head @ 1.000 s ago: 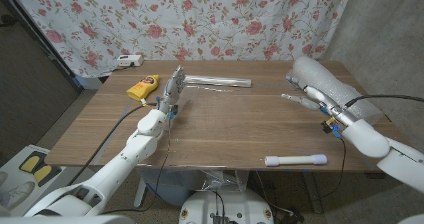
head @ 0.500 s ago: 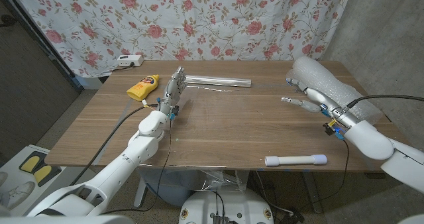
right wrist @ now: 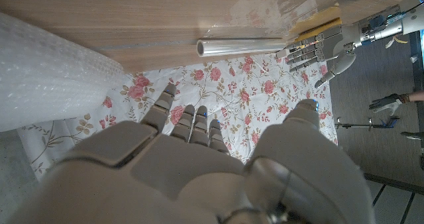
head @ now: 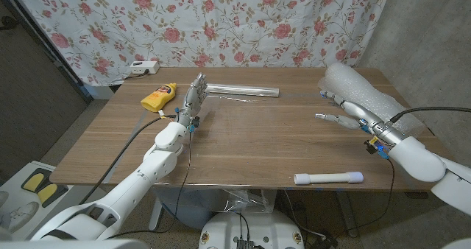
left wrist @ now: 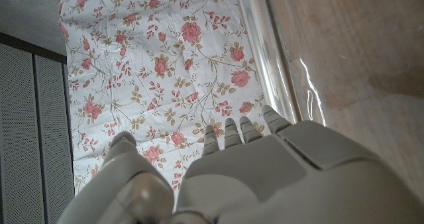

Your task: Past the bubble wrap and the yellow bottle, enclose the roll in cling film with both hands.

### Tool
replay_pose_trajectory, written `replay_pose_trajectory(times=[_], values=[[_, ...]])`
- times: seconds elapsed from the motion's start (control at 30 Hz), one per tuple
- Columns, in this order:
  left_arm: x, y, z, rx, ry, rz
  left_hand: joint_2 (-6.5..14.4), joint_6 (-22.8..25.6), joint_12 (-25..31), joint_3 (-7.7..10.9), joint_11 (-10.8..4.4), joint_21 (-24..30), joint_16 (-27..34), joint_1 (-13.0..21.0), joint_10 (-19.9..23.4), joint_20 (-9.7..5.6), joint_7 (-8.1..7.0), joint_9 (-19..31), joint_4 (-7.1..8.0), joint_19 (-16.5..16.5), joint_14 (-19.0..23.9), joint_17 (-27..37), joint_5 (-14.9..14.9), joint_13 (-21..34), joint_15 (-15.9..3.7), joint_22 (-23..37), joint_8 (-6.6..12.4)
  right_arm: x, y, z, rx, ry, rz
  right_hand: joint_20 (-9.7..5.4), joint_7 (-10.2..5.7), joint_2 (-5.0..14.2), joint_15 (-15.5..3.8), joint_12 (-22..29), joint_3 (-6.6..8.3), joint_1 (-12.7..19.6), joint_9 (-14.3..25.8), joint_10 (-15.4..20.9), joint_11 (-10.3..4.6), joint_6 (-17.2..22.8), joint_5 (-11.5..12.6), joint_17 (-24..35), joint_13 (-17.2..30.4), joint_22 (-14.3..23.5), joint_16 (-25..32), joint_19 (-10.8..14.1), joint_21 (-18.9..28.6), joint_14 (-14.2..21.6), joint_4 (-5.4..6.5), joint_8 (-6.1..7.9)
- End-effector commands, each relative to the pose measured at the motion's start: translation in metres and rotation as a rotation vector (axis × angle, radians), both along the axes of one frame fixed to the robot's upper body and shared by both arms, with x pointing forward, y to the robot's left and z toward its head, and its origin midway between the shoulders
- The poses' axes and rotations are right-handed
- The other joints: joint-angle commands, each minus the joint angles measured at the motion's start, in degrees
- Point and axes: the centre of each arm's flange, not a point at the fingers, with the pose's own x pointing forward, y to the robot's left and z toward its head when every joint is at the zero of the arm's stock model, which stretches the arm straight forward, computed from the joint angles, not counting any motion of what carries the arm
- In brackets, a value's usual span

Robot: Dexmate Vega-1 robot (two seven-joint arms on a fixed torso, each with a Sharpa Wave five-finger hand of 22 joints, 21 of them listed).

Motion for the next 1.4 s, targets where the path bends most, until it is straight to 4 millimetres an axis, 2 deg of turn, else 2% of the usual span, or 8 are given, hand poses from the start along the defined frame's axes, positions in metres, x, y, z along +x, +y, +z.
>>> replay_pose_trajectory(times=[0.03,0.67,0.83,1.0,1.03,1.1,1.4], values=[[0.002,-0.001,-0.001,0.002,0.007,0.004,-0.13,0.52,0.23,-0.41,-0.22,-0.13,0.51,-0.67,0.11,0.06,-0.09,0.12,0.08,0.01,-0.46,0.11,0.18,0.14,0.12,0.19,0.36,-0.009,-0.003,-0.005,-0.052,-0.017,-0.035,-0.17,-0.73,-0.36,-1.39,0.19,0.06,0.99,0.03,0.05,-0.52,-0.45,0.57,0.04,0.08,0.07,0.14,0.69,0.10,0.04,-0.51,-0.12],[0.007,-0.009,-0.003,0.009,0.019,-0.018,-0.15,0.46,0.26,-0.70,-0.17,-0.12,0.55,-1.20,0.23,-0.03,-0.17,0.11,0.23,0.03,-0.41,0.11,0.33,0.14,0.00,0.19,0.28,-0.018,-0.005,-0.012,-0.126,0.003,-0.090,-0.35,-1.43,-1.03,-2.17,0.81,0.61,3.40,0.01,2.36,-1.84,0.92,1.07,-0.06,0.14,0.03,0.16,1.25,-0.11,0.94,-1.54,0.37],[0.007,-0.006,-0.002,0.004,0.014,-0.006,-0.14,0.47,0.26,-0.75,-0.14,-0.12,0.52,-1.29,0.25,-0.04,-0.16,0.11,0.25,0.04,-0.49,0.11,0.37,0.14,-0.01,0.19,0.27,-0.019,-0.003,-0.015,-0.156,0.011,-0.103,-0.37,-2.71,-0.94,-2.97,1.08,1.06,4.53,0.17,3.67,-2.84,4.01,1.31,-0.10,0.21,0.04,0.19,1.62,-0.19,1.56,-1.64,1.47],[0.006,-0.003,-0.003,0.020,0.024,0.001,-0.11,0.47,0.25,-0.79,-0.23,-0.13,0.53,-1.38,0.24,-0.06,-0.15,0.11,0.27,0.03,-0.46,0.11,0.41,0.14,0.00,0.19,0.26,-0.021,-0.003,-0.017,-0.177,0.017,-0.114,-0.41,-3.02,-1.00,-3.32,1.33,1.19,4.90,0.27,4.70,-3.29,5.27,1.37,-0.11,0.26,0.05,0.27,2.01,-0.14,2.02,-1.59,1.88],[0.006,-0.002,-0.003,0.016,0.026,0.002,-0.10,0.42,0.25,-0.81,-0.19,-0.13,0.53,-1.40,0.23,-0.07,-0.16,0.11,0.28,0.02,-0.46,0.10,0.42,0.14,0.01,0.19,0.24,-0.022,-0.003,-0.017,-0.190,0.016,-0.119,-0.57,-3.04,-1.00,-3.40,1.36,1.21,4.96,0.29,4.83,-3.15,5.34,1.38,-0.12,0.27,0.05,0.32,2.26,-0.07,2.20,-1.58,1.89],[0.006,0.000,-0.003,0.018,0.027,0.005,-0.09,0.44,0.26,-0.82,-0.17,-0.13,0.52,-1.42,0.25,-0.07,-0.18,0.10,0.28,0.02,-0.47,0.10,0.43,0.14,0.03,0.19,0.25,-0.023,-0.003,-0.017,-0.205,0.020,-0.131,-2.60,-3.13,-1.23,-4.69,1.35,1.34,5.40,0.45,5.60,-3.05,5.81,1.45,-0.11,0.36,0.11,0.94,5.56,0.82,4.53,-1.35,1.86],[0.008,-0.001,-0.004,0.016,0.033,0.000,-0.03,0.48,0.27,-0.88,-0.15,-0.13,0.52,-1.53,0.31,-0.07,-0.12,0.10,0.29,0.03,-0.48,0.09,0.49,0.13,0.04,0.19,0.25,-0.026,-0.006,-0.019,-0.205,0.018,-0.134,-2.83,-3.11,-1.44,-4.83,0.99,1.25,5.20,0.49,5.16,-3.22,5.29,1.45,-0.05,0.40,0.10,1.10,6.34,0.78,5.33,-1.05,1.51]])
